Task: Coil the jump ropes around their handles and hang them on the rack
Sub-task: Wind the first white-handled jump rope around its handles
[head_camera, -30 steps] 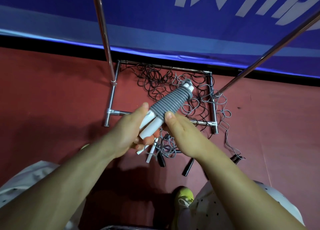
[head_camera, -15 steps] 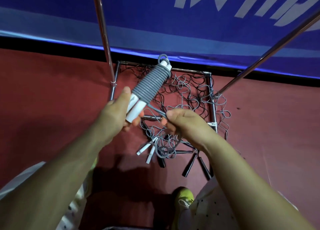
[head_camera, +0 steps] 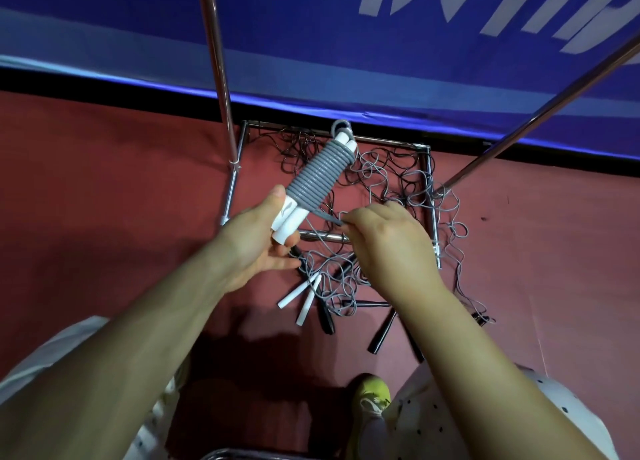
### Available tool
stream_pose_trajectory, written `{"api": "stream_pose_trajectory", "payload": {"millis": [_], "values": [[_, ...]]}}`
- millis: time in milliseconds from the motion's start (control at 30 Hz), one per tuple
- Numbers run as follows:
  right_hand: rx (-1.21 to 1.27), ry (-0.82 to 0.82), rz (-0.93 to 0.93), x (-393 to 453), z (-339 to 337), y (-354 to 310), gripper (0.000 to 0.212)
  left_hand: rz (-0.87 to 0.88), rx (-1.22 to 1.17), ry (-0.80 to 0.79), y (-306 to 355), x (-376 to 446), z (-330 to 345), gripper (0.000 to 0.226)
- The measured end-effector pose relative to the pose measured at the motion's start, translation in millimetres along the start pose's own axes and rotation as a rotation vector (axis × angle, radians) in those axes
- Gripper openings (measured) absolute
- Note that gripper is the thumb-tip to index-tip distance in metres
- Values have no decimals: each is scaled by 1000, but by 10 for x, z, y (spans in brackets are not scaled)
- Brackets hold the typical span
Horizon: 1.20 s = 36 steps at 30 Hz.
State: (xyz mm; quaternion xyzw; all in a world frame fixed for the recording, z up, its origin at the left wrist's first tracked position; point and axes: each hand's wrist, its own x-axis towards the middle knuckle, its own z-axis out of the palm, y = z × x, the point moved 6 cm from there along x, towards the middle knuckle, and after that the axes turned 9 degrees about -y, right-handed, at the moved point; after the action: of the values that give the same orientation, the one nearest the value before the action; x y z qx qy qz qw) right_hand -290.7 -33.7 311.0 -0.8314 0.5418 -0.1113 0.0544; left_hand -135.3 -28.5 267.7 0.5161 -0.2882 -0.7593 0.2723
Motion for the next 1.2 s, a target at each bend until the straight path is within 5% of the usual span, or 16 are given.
{"api": "stream_pose_trajectory", "payload": {"millis": [133, 267, 367, 633, 767, 900, 1067, 1200], "values": [[492, -328, 200, -10, 80, 93, 15, 64, -107, -90, 82, -42, 54, 48], [1474, -671, 339, -88, 268, -48, 44, 158, -159, -260, 157, -116, 152, 48], [1788, -831, 259, -104, 334, -171, 51, 213, -111, -400, 199, -161, 238, 46], [1777, -708, 72, -33, 216, -236, 28, 240, -76, -544, 204, -227, 255, 51], [1645, -670, 373, -23, 304, -154, 25, 133, -55, -230, 123, -119, 59, 45], [1188, -650, 462, -52, 380, -124, 26, 194, 450, 117, 80, -41, -14, 33], [1481, -623, 564, -76, 336, -179, 21, 309, 539, 10, 152, 4, 45, 5], [1381, -555, 525, -70, 282, -127, 35, 229, 570, 20, 40, 35, 48, 17]]}}
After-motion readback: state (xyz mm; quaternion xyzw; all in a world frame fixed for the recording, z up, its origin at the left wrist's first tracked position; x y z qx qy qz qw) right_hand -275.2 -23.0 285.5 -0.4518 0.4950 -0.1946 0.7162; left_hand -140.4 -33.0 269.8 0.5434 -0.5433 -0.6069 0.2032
